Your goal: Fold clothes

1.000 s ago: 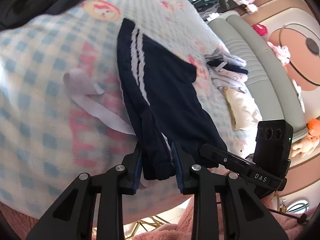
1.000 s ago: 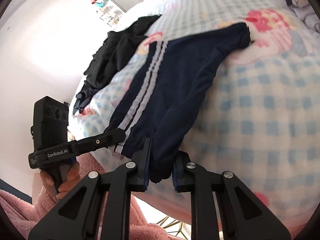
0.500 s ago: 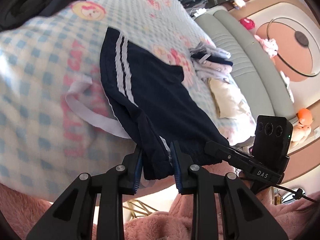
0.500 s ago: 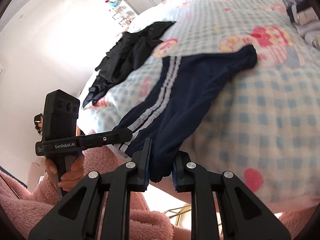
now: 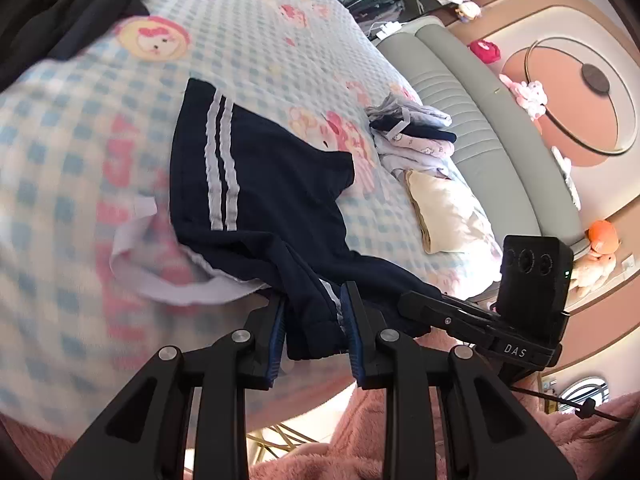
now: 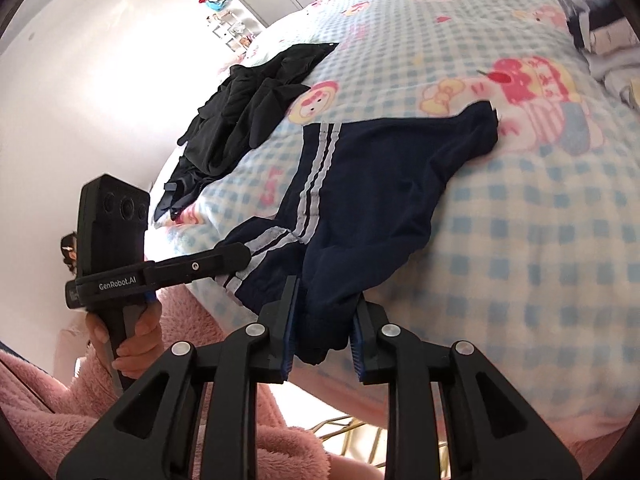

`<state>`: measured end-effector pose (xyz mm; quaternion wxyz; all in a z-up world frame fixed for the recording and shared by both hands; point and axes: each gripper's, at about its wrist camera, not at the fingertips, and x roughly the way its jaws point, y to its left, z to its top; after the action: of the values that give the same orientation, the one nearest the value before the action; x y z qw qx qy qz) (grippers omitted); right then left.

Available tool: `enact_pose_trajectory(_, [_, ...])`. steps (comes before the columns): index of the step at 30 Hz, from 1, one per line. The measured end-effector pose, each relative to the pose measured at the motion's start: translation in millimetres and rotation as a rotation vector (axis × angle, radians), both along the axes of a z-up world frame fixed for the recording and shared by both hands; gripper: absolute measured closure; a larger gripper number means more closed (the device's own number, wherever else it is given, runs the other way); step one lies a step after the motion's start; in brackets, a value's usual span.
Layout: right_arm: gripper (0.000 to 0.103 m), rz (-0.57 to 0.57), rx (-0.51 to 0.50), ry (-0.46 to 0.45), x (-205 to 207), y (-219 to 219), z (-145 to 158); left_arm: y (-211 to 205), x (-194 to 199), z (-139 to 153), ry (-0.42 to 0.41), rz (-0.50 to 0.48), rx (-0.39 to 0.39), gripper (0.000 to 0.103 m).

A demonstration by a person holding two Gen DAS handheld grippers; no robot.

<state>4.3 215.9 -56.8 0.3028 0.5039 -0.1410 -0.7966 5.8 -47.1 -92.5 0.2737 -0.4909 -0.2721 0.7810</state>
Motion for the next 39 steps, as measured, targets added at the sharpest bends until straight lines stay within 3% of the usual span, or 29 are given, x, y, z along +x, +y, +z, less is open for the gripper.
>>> enact_pose_trajectory(9, [0.074, -0.048, 0.019, -0.048, -47.8, -5.6, -0.2, -10.7, -54.9, -3.4, -0.011, 0.049, 0.041, 0.076])
enact_pose_trajectory(15, [0.068, -0.105, 0.056, -0.083, -78.1, -12.4, -8.2, -8.8, -99.8, -18.9, -0.062, 0.076, -0.024, 0.076])
enact_pose_trajectory(18, [0.067, -0.152, 0.097, -0.102, -89.5, -11.6, -17.9, -10.3, -117.7, -35.7, -0.121, 0.095, -0.046, 0.065])
enact_pose_trajectory(20, [0.067, -0.191, 0.113, -0.095, -91.6, -8.0, -19.1, -13.4, -119.9, -37.5, -0.128, 0.106, -0.039, 0.065])
enact_pose_trajectory(25, [0.059, -0.249, -0.004, -0.071, -81.9, 10.5, -9.0, -22.7, -112.5, -25.9, -0.057, 0.122, -0.060, 0.055])
enact_pose_trajectory(27, [0.052, -0.253, -0.126, -0.072, -81.5, 20.0, -7.2, -31.0, -111.2, -25.8, -0.052, 0.145, -0.027, 0.055])
enact_pose_trajectory(29, [0.052, -0.272, -0.201, -0.079, -82.5, 27.9, -5.7, -41.7, -109.6, -27.0, -0.053, 0.184, 0.033, 0.055])
enact_pose_trajectory(31, [0.052, -0.283, -0.124, -0.042, -82.6, 24.9, -0.1, -48.3, -106.9, -26.0, -0.048, 0.212, 0.060, 0.055])
enact_pose_trajectory(33, [0.052, -0.279, -0.023, 0.001, -80.5, 18.0, 4.0, -47.3, -100.4, -18.6, -0.015, 0.204, 0.028, 0.055])
enact_pose_trajectory(36, [0.052, -0.215, 0.068, 0.024, -72.1, 4.8, 0.7, -36.1, -84.7, -9.6, 0.035, 0.155, -0.066, 0.054])
enact_pose_trajectory(39, [0.052, -0.182, 0.076, 0.020, -63.8, -3.9, -8.5, -21.5, -64.0, -9.7, 0.067, 0.124, -0.173, 0.054])
